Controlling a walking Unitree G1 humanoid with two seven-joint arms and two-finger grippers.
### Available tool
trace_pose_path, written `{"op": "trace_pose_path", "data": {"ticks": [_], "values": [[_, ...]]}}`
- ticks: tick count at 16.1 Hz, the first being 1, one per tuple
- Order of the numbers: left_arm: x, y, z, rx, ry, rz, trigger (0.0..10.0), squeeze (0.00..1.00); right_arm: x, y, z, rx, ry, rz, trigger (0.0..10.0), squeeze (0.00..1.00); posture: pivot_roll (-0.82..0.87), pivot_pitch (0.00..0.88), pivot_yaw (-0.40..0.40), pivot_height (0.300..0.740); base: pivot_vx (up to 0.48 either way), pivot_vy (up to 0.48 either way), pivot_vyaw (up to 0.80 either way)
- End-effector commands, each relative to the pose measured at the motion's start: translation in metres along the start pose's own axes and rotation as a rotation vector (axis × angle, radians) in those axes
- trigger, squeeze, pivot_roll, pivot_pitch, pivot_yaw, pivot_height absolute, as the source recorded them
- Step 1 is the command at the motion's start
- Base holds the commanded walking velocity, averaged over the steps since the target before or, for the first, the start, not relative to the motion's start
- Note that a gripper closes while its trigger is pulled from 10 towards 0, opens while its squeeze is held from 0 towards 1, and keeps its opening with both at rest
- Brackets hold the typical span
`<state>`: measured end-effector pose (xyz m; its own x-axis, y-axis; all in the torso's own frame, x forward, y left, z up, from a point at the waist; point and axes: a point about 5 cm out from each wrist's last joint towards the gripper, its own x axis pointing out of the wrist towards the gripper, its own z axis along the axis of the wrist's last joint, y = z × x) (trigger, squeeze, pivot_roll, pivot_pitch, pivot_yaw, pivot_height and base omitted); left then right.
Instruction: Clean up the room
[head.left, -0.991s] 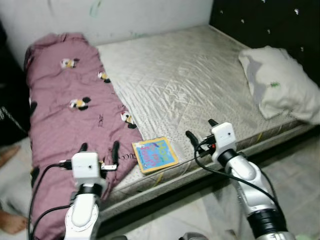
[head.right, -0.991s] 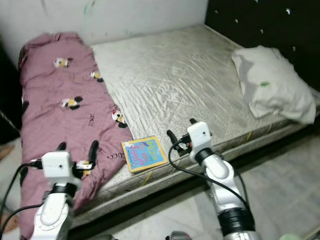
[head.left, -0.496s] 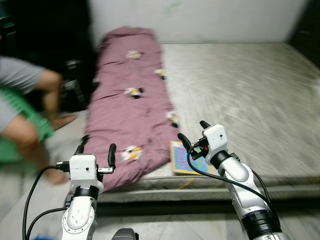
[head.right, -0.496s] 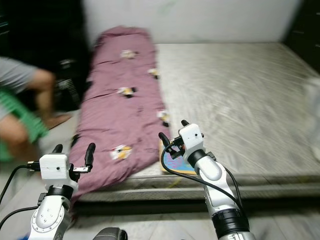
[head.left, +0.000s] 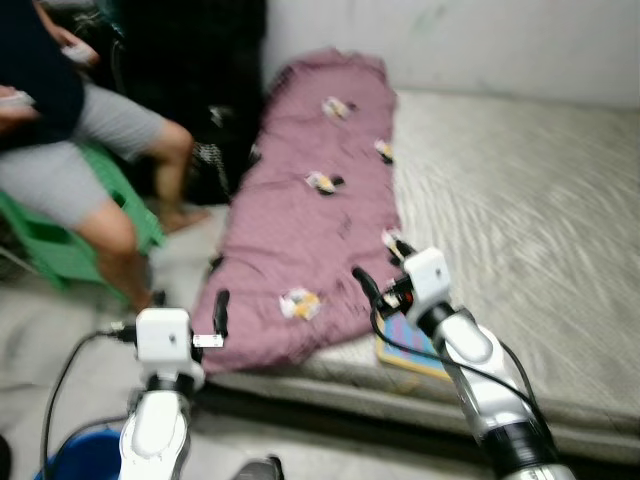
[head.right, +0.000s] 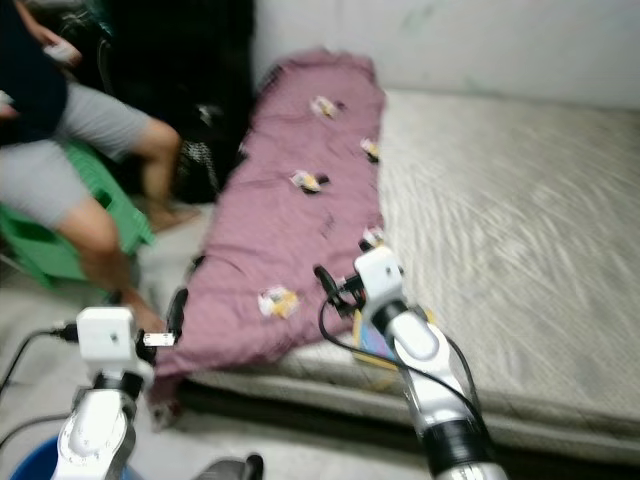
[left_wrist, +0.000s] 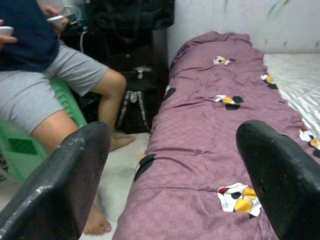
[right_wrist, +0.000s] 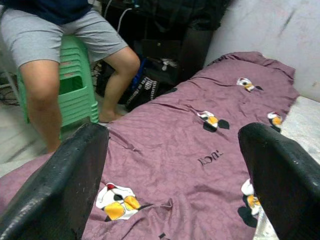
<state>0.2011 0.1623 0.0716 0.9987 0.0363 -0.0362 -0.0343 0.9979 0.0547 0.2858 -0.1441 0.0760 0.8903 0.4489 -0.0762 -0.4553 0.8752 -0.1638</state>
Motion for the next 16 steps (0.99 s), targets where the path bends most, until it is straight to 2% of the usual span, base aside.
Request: {"op": "trace_pose_path", "data": {"ticks": [1,10,16], "values": [[0.0000,-0.0001,-0.0005,-0.013,0.001,-0.008,10.0,0.00,0.0003,-0.0010,0.0007,0.001,-0.003,-0.003,10.0,0.00,-0.03,0.000,-0.006,0.740,0.000,0.000,0.00],[-0.0005,-0.0017,-0.0004,-0.002,-0.001,-0.012,10.0,0.00,0.0003,-0.0022,0.0001,0.004,0.000,-0.010,10.0,0.00,-0.04,0.000,-0.008,0.740,0.000,0.000,0.00],[0.0002,-0.0014,-0.0003,-0.001,-0.003,-0.015,10.0,0.00,0.0005,-0.0021,-0.0001,0.003,0.003,-0.007,10.0,0.00,-0.04,0.000,-0.007,0.740,0.000,-0.303,0.00]]}}
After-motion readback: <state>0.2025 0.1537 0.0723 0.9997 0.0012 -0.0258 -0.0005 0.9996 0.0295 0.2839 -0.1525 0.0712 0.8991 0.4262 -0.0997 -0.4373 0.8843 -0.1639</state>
